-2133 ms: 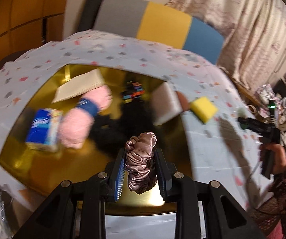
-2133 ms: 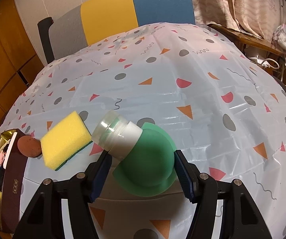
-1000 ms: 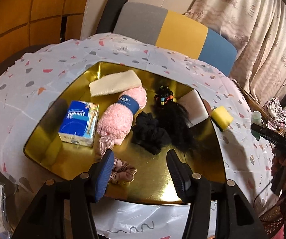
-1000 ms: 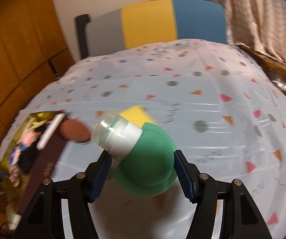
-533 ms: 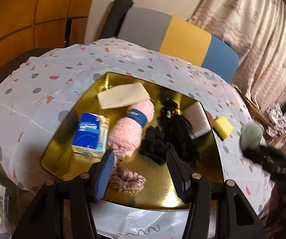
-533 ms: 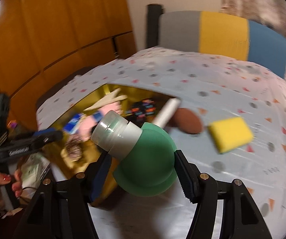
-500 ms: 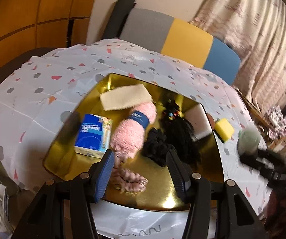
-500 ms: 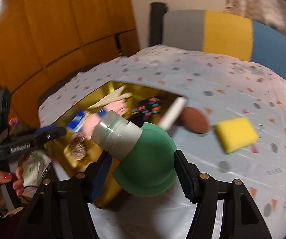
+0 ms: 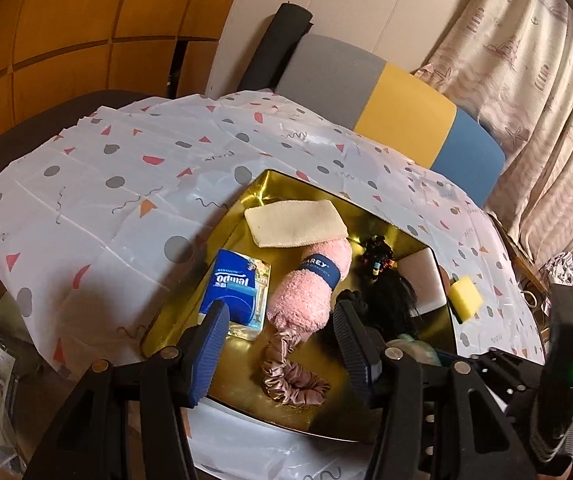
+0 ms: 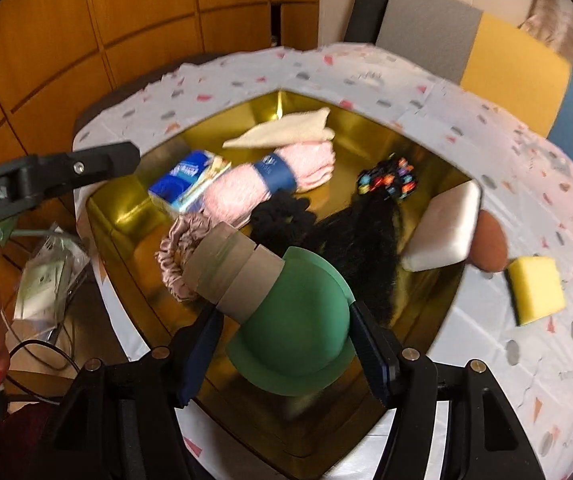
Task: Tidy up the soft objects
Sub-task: 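Lower the green hat-shaped sponge into the gold tray and open the right gripper, then grasp the brown egg-shaped sponge with the left gripper while the right moves toward the yellow sponge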
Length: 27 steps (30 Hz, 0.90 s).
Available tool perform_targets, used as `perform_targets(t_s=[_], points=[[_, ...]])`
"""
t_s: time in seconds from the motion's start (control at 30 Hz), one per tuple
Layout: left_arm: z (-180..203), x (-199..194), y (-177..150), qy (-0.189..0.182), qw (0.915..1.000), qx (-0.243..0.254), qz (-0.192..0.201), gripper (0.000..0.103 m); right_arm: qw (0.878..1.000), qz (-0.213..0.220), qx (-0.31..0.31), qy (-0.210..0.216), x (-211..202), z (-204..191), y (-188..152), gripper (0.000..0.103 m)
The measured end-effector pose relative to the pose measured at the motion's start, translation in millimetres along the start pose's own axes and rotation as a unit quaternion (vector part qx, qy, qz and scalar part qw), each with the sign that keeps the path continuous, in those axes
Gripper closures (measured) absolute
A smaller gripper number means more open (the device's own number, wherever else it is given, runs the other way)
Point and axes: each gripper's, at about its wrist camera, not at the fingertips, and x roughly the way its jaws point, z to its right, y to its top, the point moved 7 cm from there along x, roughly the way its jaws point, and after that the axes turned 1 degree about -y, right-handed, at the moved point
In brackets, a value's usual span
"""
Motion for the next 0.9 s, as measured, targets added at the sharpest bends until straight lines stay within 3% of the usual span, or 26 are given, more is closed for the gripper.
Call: perform_targets(t_s=[0.2,0.3,0.5,0.7,0.9], points=[[6,3,-5,-0.005,0.9999,0.009,-0.008,0.048,0.999,-0.029,0.018,0.001,19,-1,-3,0.034],[7,3,-6,-0.003,0.9999,0.013,-0.007,0.048,1.0,-0.016,0.021,0.006,12,-1,-2,0.024],[10,6,-10,-0.005,0.9998,0.016,-0.014,0.048,0.999,0.019,0.036,0.011,-14,8,-2,0.022],[28,7,-18,-0.033,0.9985,0.037,-0.021,0.048,0.993,0.049,0.103,-0.008,-38,53,-8,0.021],[55,8,-33,-0.057,0.9949,0.076,-0.034,0.048,0.984,0.04,0.17,-0.033,-45,107,-31,0.02]])
